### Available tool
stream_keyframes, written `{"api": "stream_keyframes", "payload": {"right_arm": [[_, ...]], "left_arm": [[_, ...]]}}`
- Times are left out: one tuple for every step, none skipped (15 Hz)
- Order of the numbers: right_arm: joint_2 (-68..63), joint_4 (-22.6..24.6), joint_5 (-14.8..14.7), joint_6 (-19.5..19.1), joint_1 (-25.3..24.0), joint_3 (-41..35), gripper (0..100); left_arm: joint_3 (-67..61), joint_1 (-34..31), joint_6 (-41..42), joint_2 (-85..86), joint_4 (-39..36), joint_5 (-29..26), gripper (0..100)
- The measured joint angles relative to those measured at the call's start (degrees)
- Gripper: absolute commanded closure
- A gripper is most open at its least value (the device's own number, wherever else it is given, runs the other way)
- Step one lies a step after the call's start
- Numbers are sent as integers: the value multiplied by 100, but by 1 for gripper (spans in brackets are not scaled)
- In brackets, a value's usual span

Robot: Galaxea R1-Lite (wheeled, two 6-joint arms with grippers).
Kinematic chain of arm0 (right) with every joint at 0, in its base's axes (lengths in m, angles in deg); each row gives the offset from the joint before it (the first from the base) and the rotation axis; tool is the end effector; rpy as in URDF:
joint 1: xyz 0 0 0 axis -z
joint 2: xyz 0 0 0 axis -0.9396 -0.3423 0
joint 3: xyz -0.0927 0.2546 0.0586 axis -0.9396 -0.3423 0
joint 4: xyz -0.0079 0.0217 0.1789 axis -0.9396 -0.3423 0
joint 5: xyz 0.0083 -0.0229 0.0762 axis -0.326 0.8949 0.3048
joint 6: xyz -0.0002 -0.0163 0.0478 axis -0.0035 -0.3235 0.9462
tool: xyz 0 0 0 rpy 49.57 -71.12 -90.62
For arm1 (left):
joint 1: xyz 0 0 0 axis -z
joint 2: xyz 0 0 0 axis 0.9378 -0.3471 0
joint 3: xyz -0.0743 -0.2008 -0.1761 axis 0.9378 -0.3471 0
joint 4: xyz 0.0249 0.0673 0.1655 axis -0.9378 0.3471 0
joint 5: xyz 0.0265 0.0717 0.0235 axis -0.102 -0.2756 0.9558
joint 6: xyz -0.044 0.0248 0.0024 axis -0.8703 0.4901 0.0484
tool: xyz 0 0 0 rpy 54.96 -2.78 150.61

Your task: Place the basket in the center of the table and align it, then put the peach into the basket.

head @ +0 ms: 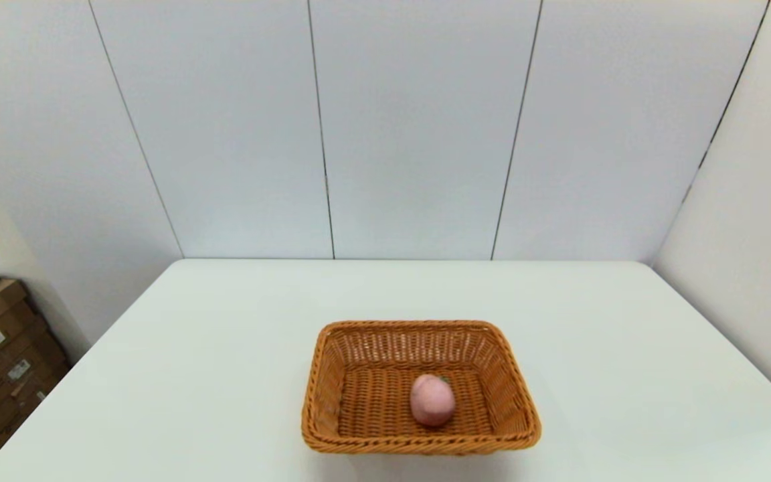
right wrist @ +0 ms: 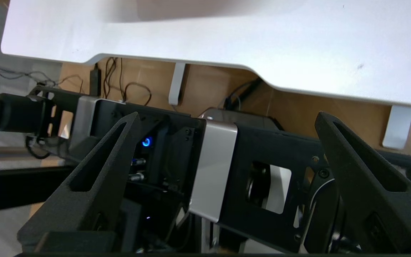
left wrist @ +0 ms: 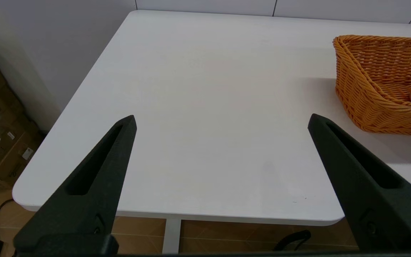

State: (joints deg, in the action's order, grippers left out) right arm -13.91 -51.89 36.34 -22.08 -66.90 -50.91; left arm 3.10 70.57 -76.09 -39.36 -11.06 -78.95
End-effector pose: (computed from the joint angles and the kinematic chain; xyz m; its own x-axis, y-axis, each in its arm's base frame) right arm -0.0070 0.0255 0.1324 0.6453 0.4628 -0.6078 -0.2087 0.8722 0.4425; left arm 0.0077 0.0013 0.0722 0.9899 0.0121 -0.1409 -0.0221 0.9973 -0.0697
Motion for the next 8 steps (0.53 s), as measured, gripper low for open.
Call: {"api": "stream_keyframes", "payload": {"right_arm": [[258, 28, -26, 28, -6, -122, 0], [521, 127, -100, 52, -15, -243, 0], [725, 297, -268, 111, -30, -350, 0], [903, 540, -541, 260, -61, -435, 0], [1093, 789, -837, 395, -118, -521, 0], [1282, 1079, -1172, 441, -205, -628, 0], [1441, 1453, -1560, 397, -278, -791, 0], [1547, 1809, -1833, 312, -318, -968, 0]], "left_arm": [[0, 0, 0, 0, 0, -2, 0], [-1, 0, 0, 0, 2, -2, 0], [-6, 0, -2, 0, 0, 0, 0], [-6, 0, 0, 0, 2, 0, 0], [-6, 0, -2, 0, 0, 0, 0], [-6, 0, 2, 0, 0, 0, 0], [-4, 0, 0, 0, 0, -2, 0], [0, 0, 0, 0, 0, 0, 0]]}}
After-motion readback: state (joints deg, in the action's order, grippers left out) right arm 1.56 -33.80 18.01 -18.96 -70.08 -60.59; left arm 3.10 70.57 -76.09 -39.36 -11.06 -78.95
